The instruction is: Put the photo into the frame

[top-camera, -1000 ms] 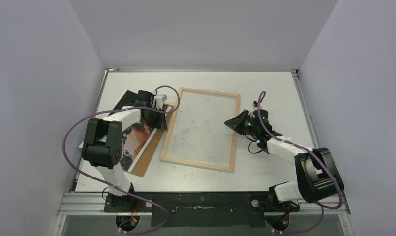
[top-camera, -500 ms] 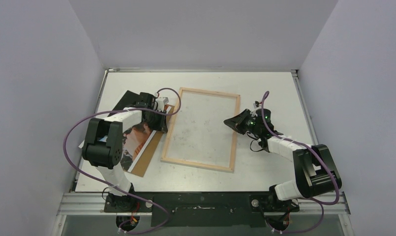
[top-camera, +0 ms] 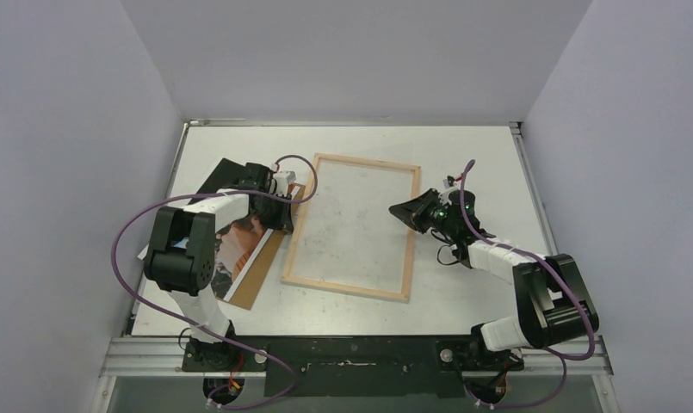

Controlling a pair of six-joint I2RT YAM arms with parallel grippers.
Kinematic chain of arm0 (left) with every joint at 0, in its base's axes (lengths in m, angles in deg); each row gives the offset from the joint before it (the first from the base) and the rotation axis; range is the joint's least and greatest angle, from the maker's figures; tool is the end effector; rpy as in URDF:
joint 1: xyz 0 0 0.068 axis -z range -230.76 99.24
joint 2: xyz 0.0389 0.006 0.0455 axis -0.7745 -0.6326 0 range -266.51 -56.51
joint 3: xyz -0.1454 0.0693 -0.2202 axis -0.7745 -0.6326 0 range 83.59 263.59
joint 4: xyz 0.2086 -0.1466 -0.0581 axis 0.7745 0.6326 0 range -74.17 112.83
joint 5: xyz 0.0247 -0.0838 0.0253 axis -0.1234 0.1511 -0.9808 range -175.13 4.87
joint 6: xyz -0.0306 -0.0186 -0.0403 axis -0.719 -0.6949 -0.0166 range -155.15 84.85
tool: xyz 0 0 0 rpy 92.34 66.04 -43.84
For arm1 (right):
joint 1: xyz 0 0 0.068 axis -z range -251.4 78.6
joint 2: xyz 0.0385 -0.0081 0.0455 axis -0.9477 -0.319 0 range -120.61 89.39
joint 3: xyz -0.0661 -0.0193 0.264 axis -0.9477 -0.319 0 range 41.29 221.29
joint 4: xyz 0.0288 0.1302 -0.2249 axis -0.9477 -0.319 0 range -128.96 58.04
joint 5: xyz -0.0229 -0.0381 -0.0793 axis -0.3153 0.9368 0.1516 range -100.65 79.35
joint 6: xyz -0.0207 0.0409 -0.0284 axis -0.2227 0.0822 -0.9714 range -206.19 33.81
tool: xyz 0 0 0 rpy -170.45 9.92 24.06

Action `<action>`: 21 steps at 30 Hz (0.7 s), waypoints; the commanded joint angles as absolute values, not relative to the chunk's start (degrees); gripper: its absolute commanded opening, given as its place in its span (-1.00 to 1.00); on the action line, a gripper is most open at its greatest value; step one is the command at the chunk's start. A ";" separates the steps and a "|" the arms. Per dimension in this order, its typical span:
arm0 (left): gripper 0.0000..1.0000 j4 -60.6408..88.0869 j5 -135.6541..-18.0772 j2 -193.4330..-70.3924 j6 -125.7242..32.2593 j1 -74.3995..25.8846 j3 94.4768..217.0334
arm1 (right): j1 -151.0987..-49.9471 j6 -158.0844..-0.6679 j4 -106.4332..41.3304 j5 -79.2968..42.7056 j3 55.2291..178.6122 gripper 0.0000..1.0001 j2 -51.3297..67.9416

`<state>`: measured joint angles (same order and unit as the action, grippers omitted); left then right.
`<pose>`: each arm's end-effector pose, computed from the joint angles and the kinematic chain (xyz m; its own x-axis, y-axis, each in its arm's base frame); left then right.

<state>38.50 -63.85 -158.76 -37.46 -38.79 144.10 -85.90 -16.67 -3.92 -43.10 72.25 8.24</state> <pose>0.3349 -0.0841 0.1565 -0.8955 0.1515 -0.4184 0.3108 0.8859 -0.3444 0.2650 0.0883 0.1853 -0.7763 0.6158 -0.1346 0.0997 0.3308 0.9384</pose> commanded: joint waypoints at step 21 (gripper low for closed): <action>-0.75 35.62 -58.33 -157.58 -39.01 -37.63 141.79 | -89.92 -10.80 -11.20 -34.30 76.75 -0.89 17.09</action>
<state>37.19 -61.75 -158.74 -38.03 -38.44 142.37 -89.05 -12.26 -10.00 -36.37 72.77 14.34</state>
